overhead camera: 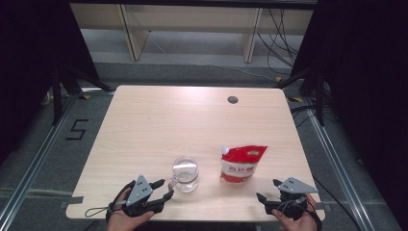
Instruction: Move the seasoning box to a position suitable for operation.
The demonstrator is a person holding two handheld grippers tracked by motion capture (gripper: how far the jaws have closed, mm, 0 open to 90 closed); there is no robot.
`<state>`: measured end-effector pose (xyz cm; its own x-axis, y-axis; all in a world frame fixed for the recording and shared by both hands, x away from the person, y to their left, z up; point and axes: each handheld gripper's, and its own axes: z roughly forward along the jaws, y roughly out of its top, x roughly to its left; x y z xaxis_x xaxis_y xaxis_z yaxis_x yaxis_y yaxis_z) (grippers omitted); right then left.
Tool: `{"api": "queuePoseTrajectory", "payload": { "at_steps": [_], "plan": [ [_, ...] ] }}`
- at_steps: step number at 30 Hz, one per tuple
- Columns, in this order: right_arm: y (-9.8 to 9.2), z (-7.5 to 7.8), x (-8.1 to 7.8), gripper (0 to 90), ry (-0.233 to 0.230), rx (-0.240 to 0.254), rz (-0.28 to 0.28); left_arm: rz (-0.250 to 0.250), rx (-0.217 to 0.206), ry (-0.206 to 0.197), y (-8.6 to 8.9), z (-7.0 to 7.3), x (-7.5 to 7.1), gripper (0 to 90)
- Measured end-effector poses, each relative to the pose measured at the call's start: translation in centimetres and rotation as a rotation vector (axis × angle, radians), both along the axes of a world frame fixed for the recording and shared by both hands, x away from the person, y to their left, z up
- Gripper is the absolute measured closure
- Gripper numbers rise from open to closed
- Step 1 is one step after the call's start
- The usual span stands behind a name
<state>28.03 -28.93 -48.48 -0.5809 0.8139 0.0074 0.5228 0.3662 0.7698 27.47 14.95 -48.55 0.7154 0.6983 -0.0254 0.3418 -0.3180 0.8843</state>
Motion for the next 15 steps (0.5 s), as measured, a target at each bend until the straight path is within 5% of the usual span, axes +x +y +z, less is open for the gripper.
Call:
{"api": "queuePoseTrajectory", "payload": {
  "at_steps": [8,15],
  "plan": [
    [0.0,0.0,0.0,22.4,0.004,0.003,0.005,-0.023,0.008,-0.003,-0.8,-0.2,0.7,69.9],
    [0.2,0.0,-0.1,22.9,0.012,0.006,0.007,-0.026,0.039,-0.02,0.1,0.1,1.2,72.2]
  ]
}}
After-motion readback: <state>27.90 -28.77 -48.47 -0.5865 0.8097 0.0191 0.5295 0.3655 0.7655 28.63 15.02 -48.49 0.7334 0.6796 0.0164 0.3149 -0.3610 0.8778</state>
